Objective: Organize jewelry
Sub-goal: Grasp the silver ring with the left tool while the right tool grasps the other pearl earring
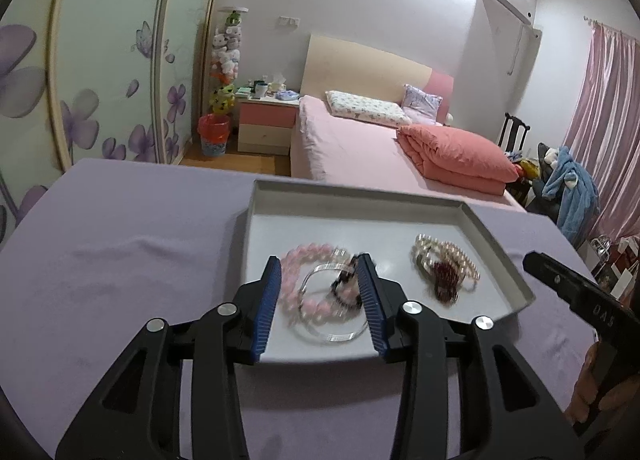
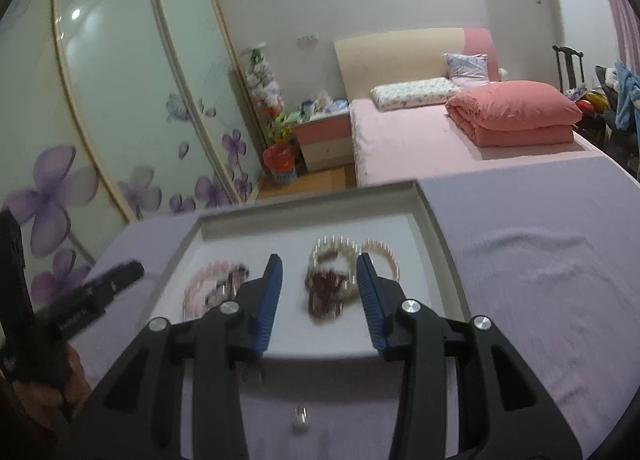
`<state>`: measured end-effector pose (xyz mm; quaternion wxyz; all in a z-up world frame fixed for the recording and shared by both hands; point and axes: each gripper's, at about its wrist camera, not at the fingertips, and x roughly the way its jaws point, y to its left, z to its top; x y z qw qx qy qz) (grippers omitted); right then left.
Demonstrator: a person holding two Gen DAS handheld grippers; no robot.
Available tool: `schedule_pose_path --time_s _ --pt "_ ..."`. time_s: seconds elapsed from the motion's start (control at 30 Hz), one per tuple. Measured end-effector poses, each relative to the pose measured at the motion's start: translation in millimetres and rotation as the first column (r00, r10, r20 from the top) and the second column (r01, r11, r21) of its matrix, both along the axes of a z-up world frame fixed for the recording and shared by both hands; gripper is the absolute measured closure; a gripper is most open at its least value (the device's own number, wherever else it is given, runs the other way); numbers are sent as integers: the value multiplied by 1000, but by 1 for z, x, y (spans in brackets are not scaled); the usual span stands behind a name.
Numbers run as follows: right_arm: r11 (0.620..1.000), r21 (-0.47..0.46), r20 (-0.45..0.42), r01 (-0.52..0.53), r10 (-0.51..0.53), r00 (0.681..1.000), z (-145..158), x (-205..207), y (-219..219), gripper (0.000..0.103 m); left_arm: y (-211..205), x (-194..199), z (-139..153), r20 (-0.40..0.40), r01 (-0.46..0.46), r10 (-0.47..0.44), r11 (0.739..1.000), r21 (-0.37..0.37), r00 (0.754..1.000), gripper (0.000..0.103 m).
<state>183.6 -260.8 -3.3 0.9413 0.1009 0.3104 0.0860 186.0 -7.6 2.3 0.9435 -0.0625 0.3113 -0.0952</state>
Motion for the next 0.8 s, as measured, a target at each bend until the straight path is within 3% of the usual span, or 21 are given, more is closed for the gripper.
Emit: schedule_pose_path --time_s 0.43,0.8 --pt "974 -121 -249 -191 157 956 -54 -42 37 67 8 -29 -28 -108 12 -2 996 90 994 46" --pt "955 -231 -266 -184 120 956 -65 -35 50 89 4 -38 -32 -116 35 -23 994 101 993 46"
